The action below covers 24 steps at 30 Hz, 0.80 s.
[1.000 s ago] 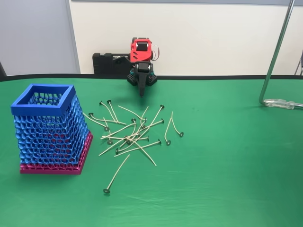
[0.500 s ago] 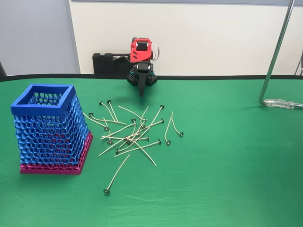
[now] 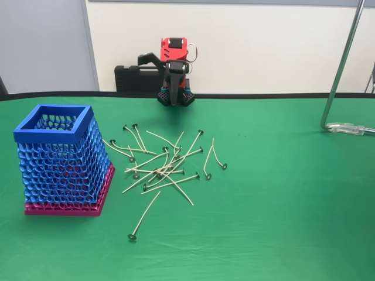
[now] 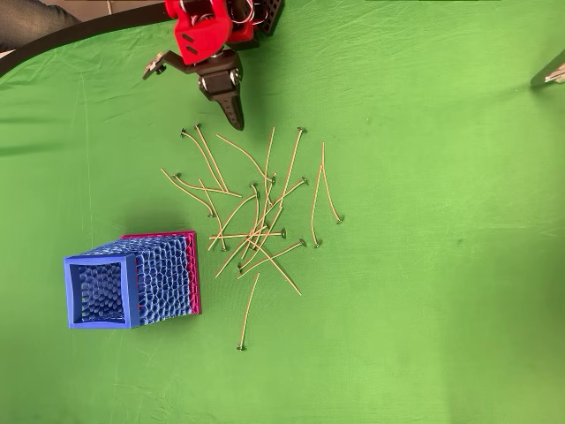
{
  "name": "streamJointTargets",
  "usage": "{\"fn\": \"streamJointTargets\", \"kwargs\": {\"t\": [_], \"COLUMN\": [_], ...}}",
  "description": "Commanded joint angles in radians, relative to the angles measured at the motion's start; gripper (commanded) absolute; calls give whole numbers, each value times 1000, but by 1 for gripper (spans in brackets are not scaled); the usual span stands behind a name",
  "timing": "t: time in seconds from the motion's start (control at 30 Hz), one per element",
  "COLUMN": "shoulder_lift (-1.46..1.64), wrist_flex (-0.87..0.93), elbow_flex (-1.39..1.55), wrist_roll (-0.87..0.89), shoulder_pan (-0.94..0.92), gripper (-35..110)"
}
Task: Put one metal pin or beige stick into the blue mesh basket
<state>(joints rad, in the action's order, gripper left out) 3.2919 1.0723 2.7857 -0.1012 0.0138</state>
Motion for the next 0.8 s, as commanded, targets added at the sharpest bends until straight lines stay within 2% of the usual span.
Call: {"fn": "streamJointTargets", "kwargs": {"t": [0.0,0.6,0.77], "shoulder_lift": [-60,-723,-871], "wrist_flex": [5,-15,-15], "elbow_flex": [-97,-537,-632], "wrist_roll": [-3,-49,3], "shoulder_pan": [18,72,83], "gripper": [0,0,0]}}
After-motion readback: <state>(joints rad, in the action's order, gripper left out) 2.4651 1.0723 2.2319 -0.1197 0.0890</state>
